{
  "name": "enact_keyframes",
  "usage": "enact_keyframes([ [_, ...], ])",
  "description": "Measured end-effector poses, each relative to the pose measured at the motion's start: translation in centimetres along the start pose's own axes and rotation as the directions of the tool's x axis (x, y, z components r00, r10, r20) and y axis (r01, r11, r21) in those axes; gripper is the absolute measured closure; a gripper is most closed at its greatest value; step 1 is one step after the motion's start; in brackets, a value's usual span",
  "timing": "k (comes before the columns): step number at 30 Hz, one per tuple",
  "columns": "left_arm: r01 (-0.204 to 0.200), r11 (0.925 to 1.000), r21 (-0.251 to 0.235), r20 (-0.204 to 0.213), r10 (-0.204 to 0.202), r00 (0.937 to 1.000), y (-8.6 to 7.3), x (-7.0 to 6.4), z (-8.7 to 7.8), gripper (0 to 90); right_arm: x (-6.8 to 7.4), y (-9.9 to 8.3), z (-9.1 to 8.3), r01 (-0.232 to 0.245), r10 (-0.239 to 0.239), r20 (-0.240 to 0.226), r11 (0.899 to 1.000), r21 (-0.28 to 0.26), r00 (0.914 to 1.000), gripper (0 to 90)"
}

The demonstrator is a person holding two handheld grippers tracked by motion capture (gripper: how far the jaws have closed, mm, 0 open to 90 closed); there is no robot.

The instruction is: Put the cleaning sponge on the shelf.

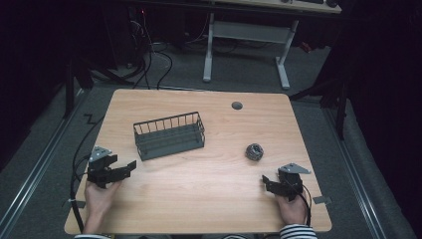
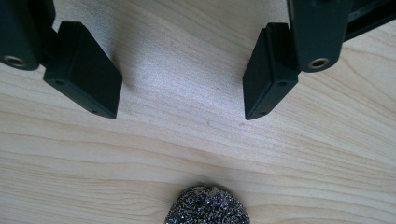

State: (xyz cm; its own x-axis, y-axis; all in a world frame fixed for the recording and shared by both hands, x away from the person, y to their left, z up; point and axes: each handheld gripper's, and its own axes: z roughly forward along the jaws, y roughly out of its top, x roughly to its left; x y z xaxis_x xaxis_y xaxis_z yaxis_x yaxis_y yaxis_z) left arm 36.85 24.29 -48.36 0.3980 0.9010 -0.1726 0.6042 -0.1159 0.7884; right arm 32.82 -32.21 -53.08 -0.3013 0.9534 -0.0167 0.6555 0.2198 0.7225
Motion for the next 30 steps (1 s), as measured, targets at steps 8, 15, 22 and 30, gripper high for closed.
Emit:
enact_keyframes([
  [8, 0.006, 0.9991, -0.042, 0.040, -0.005, 0.9992, 2.6, -0.2, -1.4, 19.6, 0.0, 0.0, 0.0, 0.000, 0.000, 0.000, 1.000, 0.000, 1.0000, 28.8],
  [15, 0.007, 0.9988, -0.049, 0.045, -0.005, 0.9990, 4.5, -0.3, -1.3, 19.5, 0.0, 0.0, 0.0, 0.000, 0.000, 0.000, 1.000, 0.000, 1.0000, 28.8],
  [22, 0.005, 0.9995, -0.031, 0.048, -0.004, 0.9988, 6.2, -0.6, 0.4, 21.5, 0.0, 0.0, 0.0, 0.000, 0.000, 0.000, 1.000, 0.000, 1.0000, 28.8],
  [30, 0.006, 1.0000, 0.001, 0.037, -0.006, 0.9993, 7.0, -0.8, 2.7, 24.8, 0.0, 0.0, 0.0, 0.000, 0.000, 0.000, 1.000, 0.000, 1.0000, 28.8],
])
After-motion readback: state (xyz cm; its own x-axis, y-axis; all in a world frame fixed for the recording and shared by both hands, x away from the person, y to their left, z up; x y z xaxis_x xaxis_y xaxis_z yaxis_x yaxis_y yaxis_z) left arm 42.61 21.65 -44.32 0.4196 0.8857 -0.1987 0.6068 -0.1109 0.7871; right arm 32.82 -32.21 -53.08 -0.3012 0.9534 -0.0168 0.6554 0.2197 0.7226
